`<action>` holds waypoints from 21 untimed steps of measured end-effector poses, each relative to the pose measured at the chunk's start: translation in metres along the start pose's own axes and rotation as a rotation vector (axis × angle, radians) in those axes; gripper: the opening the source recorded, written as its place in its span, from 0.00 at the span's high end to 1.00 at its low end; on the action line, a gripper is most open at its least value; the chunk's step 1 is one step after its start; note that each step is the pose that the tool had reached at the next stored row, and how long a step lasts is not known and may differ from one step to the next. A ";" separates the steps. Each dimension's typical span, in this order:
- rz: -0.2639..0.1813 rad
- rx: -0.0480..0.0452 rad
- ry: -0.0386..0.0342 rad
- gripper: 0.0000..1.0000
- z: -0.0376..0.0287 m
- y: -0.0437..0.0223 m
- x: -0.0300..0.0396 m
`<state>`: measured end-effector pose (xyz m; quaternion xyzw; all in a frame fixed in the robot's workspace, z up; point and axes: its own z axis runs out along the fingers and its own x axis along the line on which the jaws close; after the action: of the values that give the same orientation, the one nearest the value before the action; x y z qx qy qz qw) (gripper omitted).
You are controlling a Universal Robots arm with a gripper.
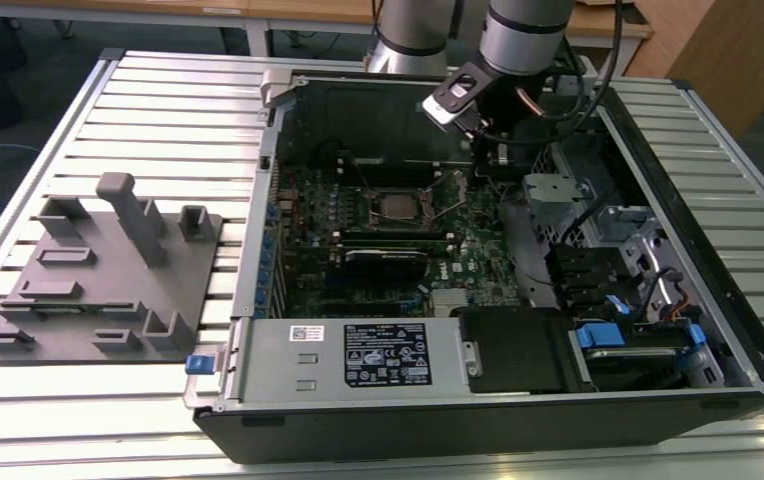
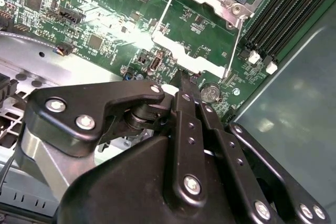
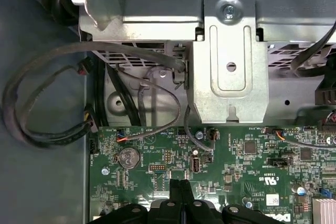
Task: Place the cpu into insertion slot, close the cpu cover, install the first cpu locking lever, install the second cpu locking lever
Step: 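Close the cpu cover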
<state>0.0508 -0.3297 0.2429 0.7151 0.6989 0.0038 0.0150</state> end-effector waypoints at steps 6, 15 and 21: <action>0.000 0.0000 0.0002 0.90 0.0003 -0.0099 -0.0002; 0.000 -0.0019 0.0005 0.90 -0.0003 -0.0345 -0.0008; 0.000 -0.0043 0.0010 0.90 -0.0008 -0.0561 -0.0013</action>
<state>-0.0053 -0.3297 0.2422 0.7152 0.6987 0.0056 0.0162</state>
